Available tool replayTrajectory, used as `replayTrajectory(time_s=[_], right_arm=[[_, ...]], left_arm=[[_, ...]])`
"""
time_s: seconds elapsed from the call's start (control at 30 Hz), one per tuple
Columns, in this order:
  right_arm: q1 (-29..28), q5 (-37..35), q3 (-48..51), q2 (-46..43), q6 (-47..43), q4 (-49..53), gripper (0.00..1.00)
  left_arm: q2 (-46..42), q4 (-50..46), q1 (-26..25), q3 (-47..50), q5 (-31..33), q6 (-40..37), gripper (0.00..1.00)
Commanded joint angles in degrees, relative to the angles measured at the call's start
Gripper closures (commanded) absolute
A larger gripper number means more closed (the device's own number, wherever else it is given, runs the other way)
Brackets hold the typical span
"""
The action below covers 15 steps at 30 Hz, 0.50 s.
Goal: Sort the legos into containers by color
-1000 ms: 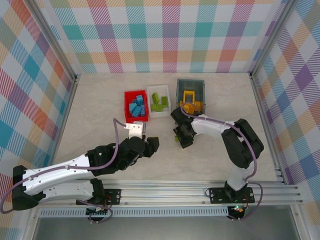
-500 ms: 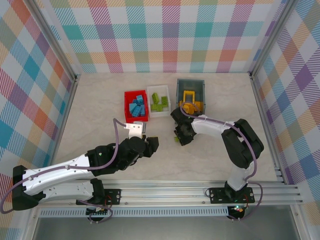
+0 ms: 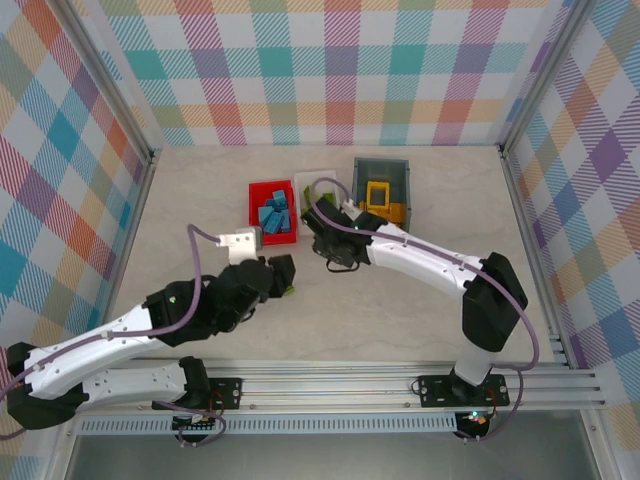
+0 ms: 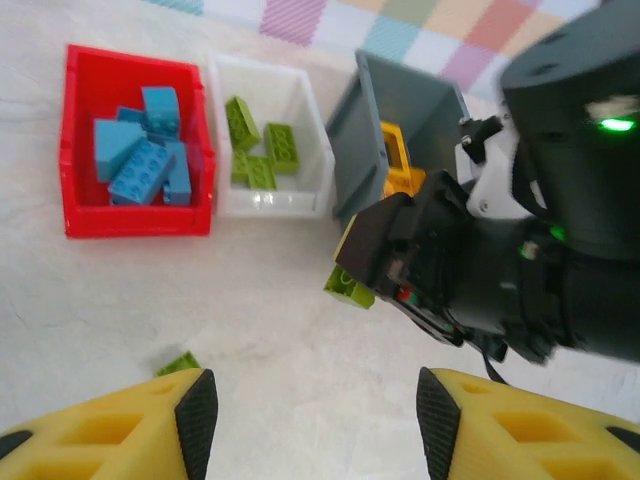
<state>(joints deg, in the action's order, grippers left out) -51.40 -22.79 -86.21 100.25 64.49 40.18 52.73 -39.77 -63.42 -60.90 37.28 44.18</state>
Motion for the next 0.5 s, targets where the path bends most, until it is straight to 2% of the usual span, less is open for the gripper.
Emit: replayTrajectory(time_s=[0.0, 0.1, 0.17, 0.37, 0.47], right_arm=[[2.1, -5.5, -9.1, 7.8, -19.3, 5.2, 0.69], [4.1, -6.5, -23.1, 17.7, -26.2, 11.7, 0.7], [5.6, -6.5, -30.2, 23.6, -29.1, 14.3, 0.7], [9.5, -3.7, -44.3, 35.0, -34.3, 15.7, 0.7], [10.9, -1.9, -49.9, 39.8, -35.1, 17.3, 0.7]], left_arm=[[1.6, -4.1, 7.1, -4.7, -7.6, 0.6, 0.42], [4.7, -4.6, 16.2, -7.3, -17.9, 0.4, 0.42], [5.8, -3.3, 20.3, -7.3, -22.3, -0.1, 0.42], [6.7, 2.6, 27.9, -3.5, -31.4, -0.1, 0.42], [7.4, 2.9, 29.4, -1.7, -33.6, 0.2, 0.42]])
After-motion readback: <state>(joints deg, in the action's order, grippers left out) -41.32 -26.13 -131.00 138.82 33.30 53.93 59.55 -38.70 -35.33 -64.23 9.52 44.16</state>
